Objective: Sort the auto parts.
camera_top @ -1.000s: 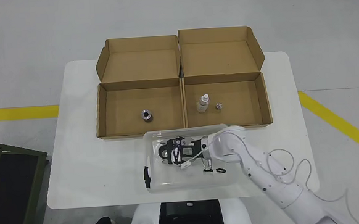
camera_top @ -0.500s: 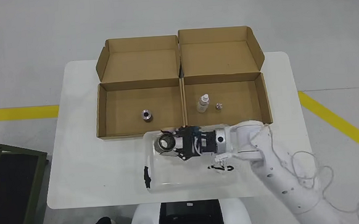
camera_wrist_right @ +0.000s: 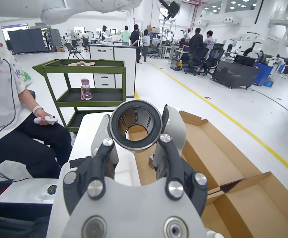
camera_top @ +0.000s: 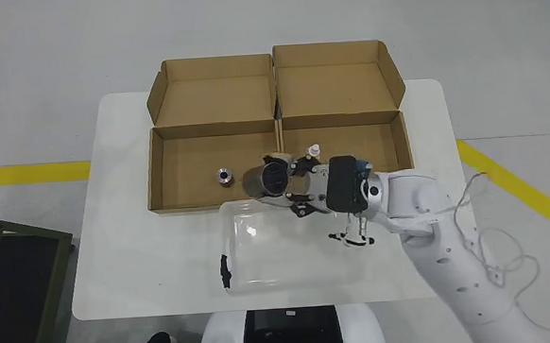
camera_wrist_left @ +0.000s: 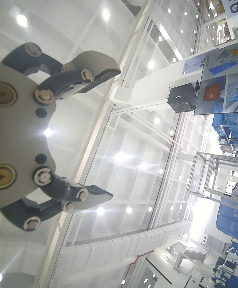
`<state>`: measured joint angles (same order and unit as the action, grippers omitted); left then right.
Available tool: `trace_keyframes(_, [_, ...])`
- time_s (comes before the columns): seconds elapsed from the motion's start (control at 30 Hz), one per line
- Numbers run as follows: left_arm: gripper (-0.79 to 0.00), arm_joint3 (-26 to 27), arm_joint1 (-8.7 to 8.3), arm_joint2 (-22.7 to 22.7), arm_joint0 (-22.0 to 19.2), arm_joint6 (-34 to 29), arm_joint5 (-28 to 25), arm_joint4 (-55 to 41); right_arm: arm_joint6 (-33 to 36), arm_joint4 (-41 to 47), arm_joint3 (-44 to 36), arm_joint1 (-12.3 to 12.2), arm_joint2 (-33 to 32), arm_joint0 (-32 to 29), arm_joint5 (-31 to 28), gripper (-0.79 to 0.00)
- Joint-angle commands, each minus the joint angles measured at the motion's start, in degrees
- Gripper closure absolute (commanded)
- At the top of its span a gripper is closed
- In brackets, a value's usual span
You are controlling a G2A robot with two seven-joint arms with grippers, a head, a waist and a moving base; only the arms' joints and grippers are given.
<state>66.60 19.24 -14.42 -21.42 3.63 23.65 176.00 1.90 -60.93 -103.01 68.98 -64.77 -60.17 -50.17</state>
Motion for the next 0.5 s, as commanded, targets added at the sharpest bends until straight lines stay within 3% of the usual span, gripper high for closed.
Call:
trace_keyframes(0.0, [-0.785, 0.00, 0.00, 0.00, 0.00, 0.00, 0.00, 0.00, -0.54, 0.10, -0.57, -0.24, -1.68, -0.38, 0.25, 0.000])
trace_keyframes(0.47, [-0.785, 0.00, 0.00, 0.00, 0.00, 0.00, 0.00, 0.00, -5.25, 2.85, -3.75, -1.09, -8.47, -2.37, 2.02, 0.000])
